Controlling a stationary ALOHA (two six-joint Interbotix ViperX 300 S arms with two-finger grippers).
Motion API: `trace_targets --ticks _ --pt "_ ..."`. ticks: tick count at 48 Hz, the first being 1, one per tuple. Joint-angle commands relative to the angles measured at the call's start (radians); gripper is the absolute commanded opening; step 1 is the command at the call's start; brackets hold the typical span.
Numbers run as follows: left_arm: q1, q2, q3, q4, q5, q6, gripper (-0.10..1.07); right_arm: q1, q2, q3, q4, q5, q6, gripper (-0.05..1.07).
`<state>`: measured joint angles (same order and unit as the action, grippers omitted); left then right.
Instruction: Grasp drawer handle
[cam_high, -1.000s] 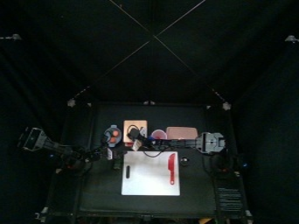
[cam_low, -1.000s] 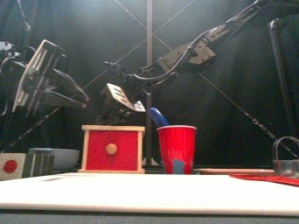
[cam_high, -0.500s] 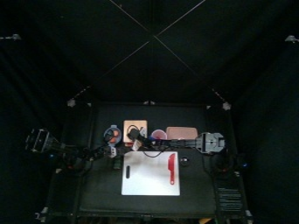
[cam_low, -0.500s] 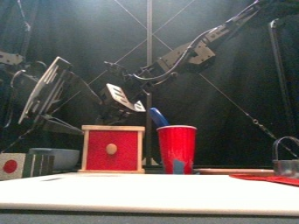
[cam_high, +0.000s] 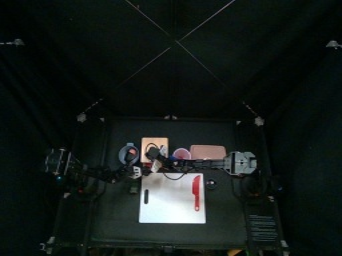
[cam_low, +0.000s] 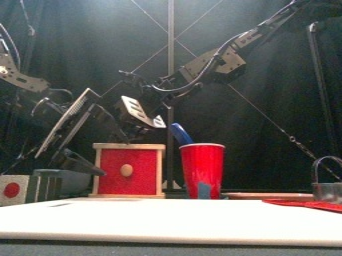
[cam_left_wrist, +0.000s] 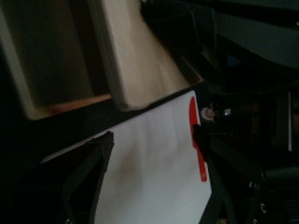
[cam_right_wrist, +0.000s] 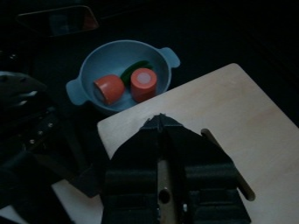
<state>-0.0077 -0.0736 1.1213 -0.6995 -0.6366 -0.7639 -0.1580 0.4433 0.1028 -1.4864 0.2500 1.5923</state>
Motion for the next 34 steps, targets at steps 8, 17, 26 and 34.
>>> trace_targets --ticks 8,17,26,34 --pt "0.041 0.063 -0.049 0.003 0.000 0.015 1.03 0.006 0.021 0.002 0.008 -0.003 0.003 0.31" --pt "0.049 0.101 -0.075 0.002 0.000 0.037 1.03 0.008 0.021 0.002 0.008 -0.003 0.003 0.31" --pt "0.054 0.106 -0.086 -0.003 -0.012 0.072 1.03 0.012 0.021 0.003 0.023 -0.003 0.003 0.31" --pt "0.061 0.107 -0.086 -0.023 -0.017 0.100 1.03 0.015 0.021 0.002 0.031 -0.003 0.003 0.31"
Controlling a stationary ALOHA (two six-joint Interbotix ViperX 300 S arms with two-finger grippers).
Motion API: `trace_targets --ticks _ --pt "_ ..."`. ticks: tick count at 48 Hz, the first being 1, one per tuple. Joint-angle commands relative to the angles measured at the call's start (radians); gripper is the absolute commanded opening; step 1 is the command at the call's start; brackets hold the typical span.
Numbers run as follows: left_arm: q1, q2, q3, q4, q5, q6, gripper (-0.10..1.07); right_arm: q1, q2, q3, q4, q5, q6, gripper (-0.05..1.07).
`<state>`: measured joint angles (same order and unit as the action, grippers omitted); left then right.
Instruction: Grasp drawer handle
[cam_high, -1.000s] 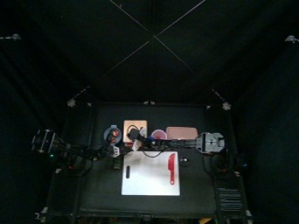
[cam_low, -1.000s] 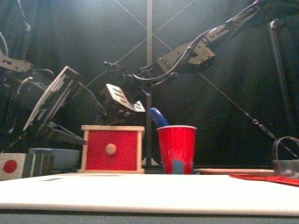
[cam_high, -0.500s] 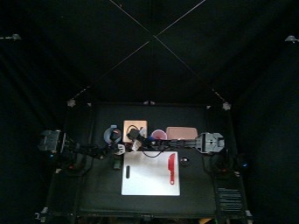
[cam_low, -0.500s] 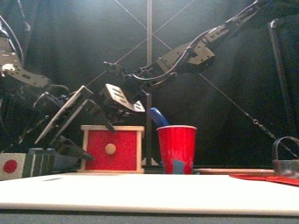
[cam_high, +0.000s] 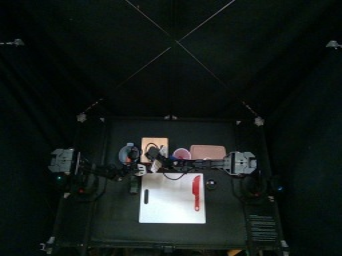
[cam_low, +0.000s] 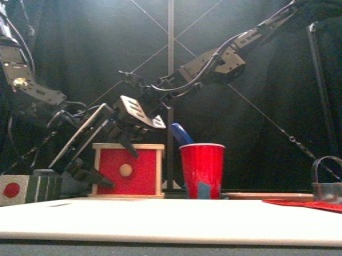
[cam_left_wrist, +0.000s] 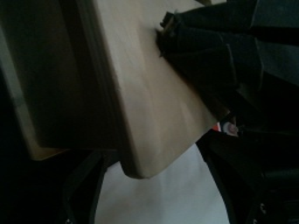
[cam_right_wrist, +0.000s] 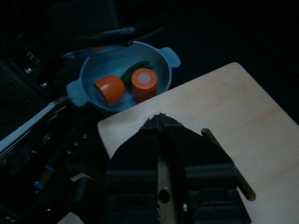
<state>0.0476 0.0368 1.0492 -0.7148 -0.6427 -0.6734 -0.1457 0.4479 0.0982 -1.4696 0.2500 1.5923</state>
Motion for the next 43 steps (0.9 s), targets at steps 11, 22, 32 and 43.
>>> trace_targets --ticks 11,22,32,43 --pt "0.009 0.012 -0.025 -0.026 -0.026 0.035 1.03 0.011 0.017 0.008 0.020 -0.003 0.003 0.31" --pt "0.009 0.031 -0.041 -0.026 -0.032 0.035 1.03 0.012 0.017 0.011 0.031 -0.003 0.003 0.31" --pt "0.015 0.031 -0.040 -0.028 -0.032 0.035 1.03 0.012 0.017 0.012 0.032 -0.003 0.003 0.31" --pt "0.018 0.032 -0.037 -0.028 -0.041 0.035 1.03 0.017 0.020 0.012 0.040 -0.003 0.003 0.31"
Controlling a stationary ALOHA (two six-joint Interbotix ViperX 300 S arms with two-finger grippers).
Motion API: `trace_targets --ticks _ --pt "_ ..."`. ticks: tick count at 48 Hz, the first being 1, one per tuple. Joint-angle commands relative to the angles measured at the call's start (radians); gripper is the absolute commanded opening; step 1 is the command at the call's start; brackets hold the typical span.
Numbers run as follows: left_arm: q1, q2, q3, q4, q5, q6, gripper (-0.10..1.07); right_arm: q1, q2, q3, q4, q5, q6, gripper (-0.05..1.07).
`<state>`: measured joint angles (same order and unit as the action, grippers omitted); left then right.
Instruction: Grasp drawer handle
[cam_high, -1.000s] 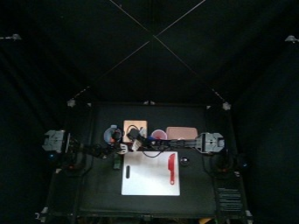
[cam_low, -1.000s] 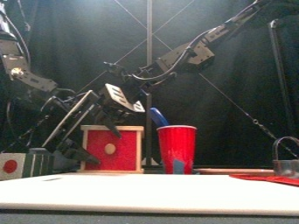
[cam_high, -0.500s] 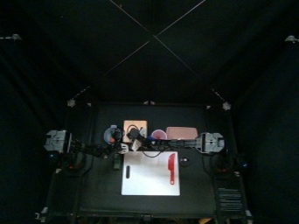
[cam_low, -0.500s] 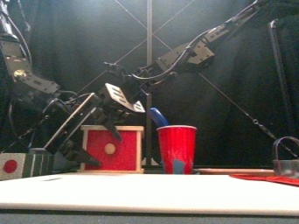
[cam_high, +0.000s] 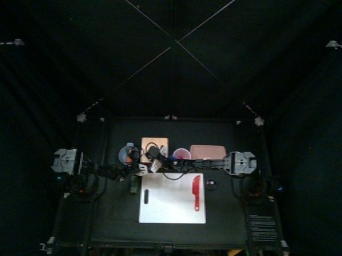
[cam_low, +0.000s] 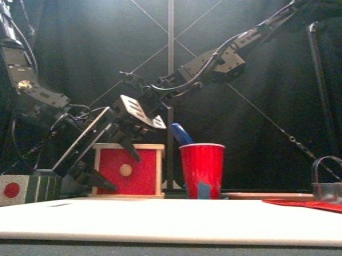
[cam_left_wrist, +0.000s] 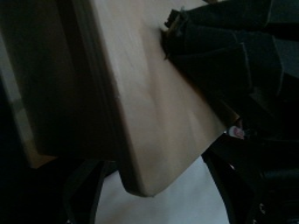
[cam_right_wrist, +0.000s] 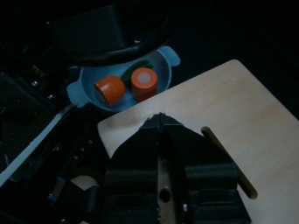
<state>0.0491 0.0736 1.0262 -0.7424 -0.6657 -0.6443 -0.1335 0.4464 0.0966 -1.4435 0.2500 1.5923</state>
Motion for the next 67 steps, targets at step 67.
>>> trace_targets --ticks 67 --pt "0.012 0.000 -0.038 -0.067 -0.031 0.006 0.82 0.015 0.021 0.008 0.034 -0.003 0.003 0.31"
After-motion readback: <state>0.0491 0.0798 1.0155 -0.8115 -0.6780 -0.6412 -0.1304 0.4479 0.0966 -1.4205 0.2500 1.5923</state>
